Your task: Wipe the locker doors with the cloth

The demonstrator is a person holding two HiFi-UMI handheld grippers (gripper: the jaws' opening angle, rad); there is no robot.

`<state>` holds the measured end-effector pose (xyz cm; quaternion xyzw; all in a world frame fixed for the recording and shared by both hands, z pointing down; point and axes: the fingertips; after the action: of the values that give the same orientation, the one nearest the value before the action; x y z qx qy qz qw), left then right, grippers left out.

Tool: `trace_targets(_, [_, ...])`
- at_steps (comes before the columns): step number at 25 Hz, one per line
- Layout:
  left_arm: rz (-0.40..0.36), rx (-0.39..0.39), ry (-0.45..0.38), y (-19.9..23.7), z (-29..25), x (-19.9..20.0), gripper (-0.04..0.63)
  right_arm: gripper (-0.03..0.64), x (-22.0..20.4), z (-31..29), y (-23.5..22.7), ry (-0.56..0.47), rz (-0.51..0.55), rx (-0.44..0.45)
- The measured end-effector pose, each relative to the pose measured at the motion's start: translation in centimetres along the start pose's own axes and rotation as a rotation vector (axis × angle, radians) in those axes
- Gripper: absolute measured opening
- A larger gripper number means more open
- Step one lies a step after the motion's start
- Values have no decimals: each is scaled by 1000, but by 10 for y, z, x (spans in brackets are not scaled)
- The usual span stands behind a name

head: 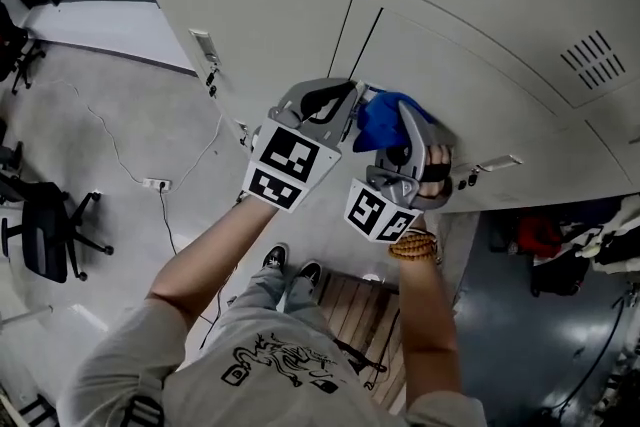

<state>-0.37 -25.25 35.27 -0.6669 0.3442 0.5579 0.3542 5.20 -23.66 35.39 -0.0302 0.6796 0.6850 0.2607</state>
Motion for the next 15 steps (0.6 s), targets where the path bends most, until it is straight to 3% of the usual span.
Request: trace_targets(15, [43,21,87,4,-4,-106,3,29,-39,0,119,29,-50,101])
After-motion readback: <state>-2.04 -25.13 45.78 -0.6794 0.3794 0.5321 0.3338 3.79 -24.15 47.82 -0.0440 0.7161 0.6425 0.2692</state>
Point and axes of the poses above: the fingertips, and each gripper's own axes: z backward along the fingers, y to its left, x out of its top, and after that the axes turned 6 degrees about x, right-handed
